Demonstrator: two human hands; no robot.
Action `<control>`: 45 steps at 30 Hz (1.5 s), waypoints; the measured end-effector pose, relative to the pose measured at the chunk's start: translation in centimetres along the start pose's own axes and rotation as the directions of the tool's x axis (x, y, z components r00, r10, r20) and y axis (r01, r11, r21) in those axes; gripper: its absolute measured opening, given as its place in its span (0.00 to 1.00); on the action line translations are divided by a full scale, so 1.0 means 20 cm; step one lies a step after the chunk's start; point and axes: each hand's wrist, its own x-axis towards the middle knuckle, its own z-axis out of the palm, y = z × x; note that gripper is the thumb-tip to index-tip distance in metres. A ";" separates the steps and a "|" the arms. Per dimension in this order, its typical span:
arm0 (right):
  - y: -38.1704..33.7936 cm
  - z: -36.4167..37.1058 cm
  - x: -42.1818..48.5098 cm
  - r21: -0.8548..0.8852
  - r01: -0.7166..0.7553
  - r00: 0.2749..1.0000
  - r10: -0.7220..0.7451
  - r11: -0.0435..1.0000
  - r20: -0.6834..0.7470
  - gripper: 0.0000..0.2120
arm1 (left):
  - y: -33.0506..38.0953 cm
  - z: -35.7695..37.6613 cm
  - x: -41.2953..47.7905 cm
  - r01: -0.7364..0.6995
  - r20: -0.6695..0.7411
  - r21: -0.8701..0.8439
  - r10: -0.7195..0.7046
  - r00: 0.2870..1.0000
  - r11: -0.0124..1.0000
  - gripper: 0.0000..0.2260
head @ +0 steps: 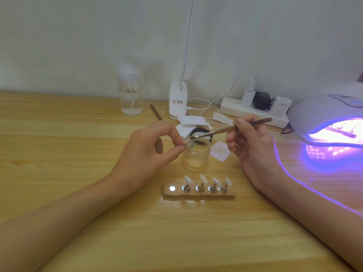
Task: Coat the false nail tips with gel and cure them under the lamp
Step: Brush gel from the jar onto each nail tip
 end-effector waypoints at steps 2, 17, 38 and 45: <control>0.00 0.00 0.00 0.009 0.024 0.998 -0.025 1.000 0.049 0.07 | 0.00 0.00 0.00 0.004 0.001 0.007 -0.004 1.000 1.000 0.08; 0.01 0.00 -0.01 -0.083 0.023 1.000 -0.024 0.996 -0.017 0.09 | 0.01 0.00 0.00 0.036 0.008 -0.032 -0.035 0.999 0.999 0.07; 0.00 0.00 -0.02 -0.098 0.086 0.996 -0.087 0.992 -0.010 0.08 | 0.03 0.01 0.01 0.147 0.041 -0.127 -0.143 0.989 0.981 0.07; -0.01 0.02 -0.03 -0.113 0.122 0.992 -0.119 0.986 0.037 0.07 | 0.03 0.00 0.01 0.151 0.048 -0.127 -0.146 0.988 0.980 0.07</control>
